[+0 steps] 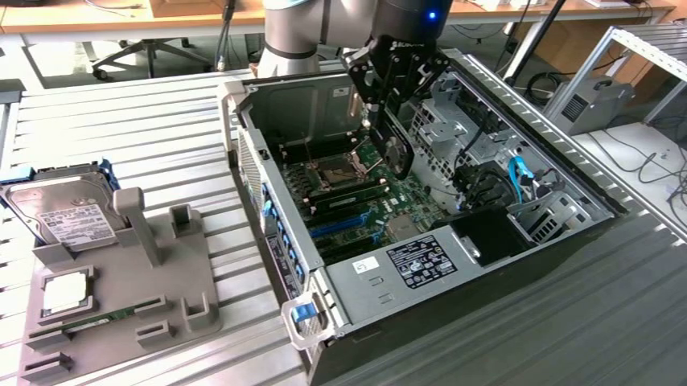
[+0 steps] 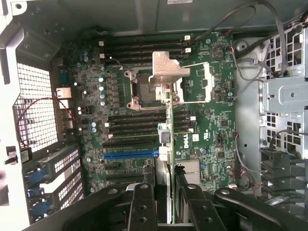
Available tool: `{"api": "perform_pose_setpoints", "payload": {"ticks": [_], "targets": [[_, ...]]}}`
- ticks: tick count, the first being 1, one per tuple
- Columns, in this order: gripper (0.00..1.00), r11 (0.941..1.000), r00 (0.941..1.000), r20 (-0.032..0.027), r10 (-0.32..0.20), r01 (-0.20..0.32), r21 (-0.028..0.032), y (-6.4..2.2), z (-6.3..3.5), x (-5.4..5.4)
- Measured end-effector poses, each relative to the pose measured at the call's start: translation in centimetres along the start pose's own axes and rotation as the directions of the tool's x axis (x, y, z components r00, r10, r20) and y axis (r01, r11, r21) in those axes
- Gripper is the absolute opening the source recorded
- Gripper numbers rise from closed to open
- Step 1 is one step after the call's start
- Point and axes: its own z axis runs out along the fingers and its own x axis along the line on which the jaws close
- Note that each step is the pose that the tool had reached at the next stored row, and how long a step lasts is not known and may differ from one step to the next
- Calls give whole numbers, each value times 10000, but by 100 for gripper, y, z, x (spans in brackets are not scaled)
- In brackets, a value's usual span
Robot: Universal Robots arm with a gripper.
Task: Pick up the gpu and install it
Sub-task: 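Pick up the gpu and move the gpu toward the slot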
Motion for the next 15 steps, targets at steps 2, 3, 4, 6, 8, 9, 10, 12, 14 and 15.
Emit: {"api": "perform_pose_setpoints", "payload": {"ticks": [2,3,4,6,8,9,10,12,14,15], "targets": [[27,10000,10000,-5,-1,1,0,0,5,0],[27,10000,10000,-8,0,0,0,0,7,0],[27,10000,10000,-11,-1,1,0,0,10,0],[27,10000,10000,-15,-1,1,1,0,13,0],[27,10000,10000,-19,-1,1,1,0,16,0],[27,10000,10000,-21,-1,1,1,0,18,0],[27,10000,10000,-25,-1,1,2,0,21,0],[27,10000,10000,-32,-1,1,2,1,26,1],[27,10000,10000,-35,-1,1,3,1,29,1],[27,10000,10000,-38,-2,2,2,1,31,0]]}}
